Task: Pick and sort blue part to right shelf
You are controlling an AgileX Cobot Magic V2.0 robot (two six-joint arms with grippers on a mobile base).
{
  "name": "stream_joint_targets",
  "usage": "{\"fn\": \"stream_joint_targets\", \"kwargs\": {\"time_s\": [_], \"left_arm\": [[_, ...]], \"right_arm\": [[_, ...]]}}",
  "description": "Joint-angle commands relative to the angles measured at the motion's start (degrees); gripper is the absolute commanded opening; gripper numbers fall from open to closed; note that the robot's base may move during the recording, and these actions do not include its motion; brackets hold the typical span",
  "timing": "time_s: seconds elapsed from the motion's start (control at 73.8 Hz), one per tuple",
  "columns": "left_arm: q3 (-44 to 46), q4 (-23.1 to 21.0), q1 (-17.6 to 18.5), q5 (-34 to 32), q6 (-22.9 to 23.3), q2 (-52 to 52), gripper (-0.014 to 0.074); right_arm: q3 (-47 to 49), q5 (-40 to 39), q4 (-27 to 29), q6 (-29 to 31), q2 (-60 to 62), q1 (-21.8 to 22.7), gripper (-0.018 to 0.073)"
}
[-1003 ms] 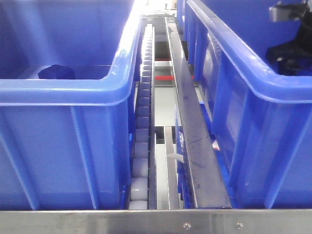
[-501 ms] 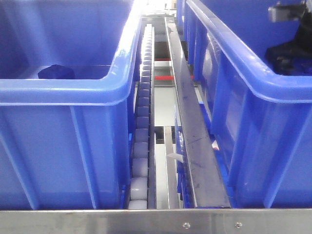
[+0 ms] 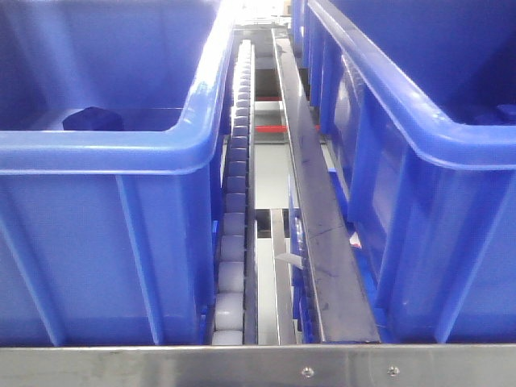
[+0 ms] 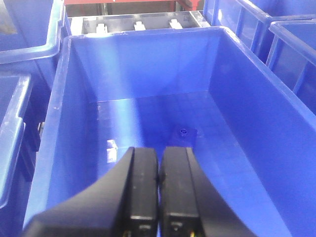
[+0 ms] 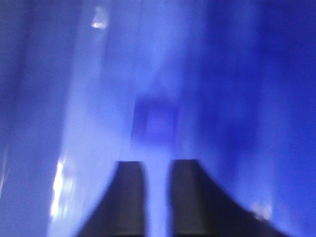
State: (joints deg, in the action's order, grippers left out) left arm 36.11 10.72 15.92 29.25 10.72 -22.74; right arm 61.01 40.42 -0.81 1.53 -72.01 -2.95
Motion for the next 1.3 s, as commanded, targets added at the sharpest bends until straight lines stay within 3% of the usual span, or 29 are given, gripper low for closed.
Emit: {"fn": "stream_joint_targets", "kwargs": {"time_s": [0.0,0.149,0.352,0.678,1.287], "left_arm": [[1.6,0.0,-0.1,-4.4,0.0,-0.4,0.0125],[1.6,0.0,-0.1,-4.4,0.0,-0.4,0.0125],[1.6,0.0,-0.1,-4.5,0.0,-0.4,0.0125],[1.6,0.0,-0.1,-4.5,0.0,-0.4,0.0125],[1.6,0.0,-0.1,-4.5,0.0,-0.5,0.0125]], "right_arm": [[-4.1,-6.2,0.0,0.4,7.6,0.3,0.0113],[-13.4,-10.5,0.0,0.4,18.5,0.3,0.0065],[-22.8,-13.3,0.0,0.4,35.1,0.3,0.0066],[-25.1,-14.2,0.1,0.4,53.7,0.3,0.0066],[-25.1,-15.8,0.2,0.4,57.4,0.3,0.0066]]}}
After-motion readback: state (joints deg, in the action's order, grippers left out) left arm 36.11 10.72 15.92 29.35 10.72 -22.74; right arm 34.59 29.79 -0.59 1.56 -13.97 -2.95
